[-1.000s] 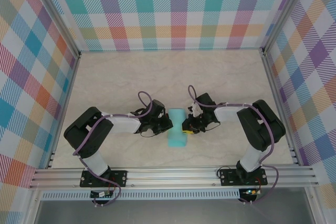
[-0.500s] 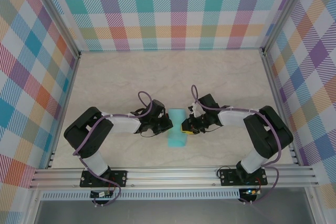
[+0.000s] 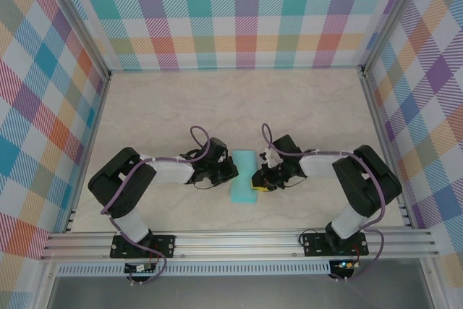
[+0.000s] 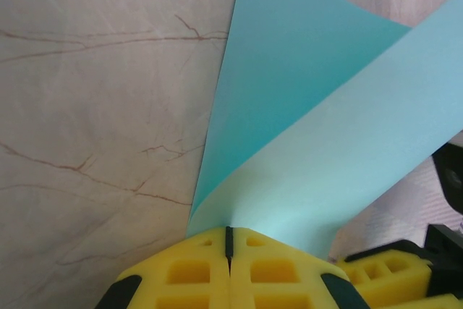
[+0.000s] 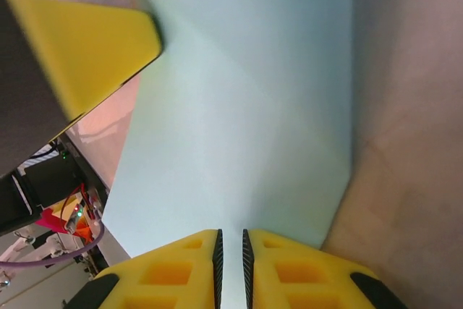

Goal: Fold a paper plane with a square sheet of paper (pick it up from the middle)
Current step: Fold the square sheet of paper in half at the center of the table.

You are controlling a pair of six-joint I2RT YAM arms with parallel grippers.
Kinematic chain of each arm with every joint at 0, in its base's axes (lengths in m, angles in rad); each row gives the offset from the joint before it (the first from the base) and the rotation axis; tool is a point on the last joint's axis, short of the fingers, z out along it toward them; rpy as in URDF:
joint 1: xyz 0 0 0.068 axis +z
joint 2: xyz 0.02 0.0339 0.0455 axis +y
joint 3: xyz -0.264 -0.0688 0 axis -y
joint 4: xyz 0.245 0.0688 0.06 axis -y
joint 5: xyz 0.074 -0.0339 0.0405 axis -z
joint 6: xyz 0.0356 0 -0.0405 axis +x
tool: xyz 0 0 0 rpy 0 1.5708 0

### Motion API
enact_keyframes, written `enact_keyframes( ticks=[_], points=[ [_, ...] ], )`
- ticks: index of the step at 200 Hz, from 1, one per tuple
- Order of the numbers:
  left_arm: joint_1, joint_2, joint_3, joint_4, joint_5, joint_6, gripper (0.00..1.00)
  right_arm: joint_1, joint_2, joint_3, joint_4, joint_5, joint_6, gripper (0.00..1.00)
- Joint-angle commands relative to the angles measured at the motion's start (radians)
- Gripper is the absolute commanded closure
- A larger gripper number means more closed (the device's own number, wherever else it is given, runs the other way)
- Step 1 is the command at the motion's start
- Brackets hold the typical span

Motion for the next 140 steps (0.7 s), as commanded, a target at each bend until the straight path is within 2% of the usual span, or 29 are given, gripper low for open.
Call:
enact_keyframes(
  ticks=[1, 79, 140],
  points=[
    [-0.009, 0.049, -0.016, -0.099, -0.024, 0.020, 1.00, 0.019, -0.083, -0.016, 0.001, -0.026, -0.008, 0.82],
    [-0.010, 0.042, -0.027, -0.093, -0.026, 0.018, 1.00, 0.065, 0.023, -0.097, 0.052, 0.055, -0.020, 0.82],
    [-0.010, 0.044, -0.025, -0.092, -0.023, 0.017, 1.00, 0.086, -0.124, -0.100, 0.057, 0.013, -0.012, 0.82]
  ],
)
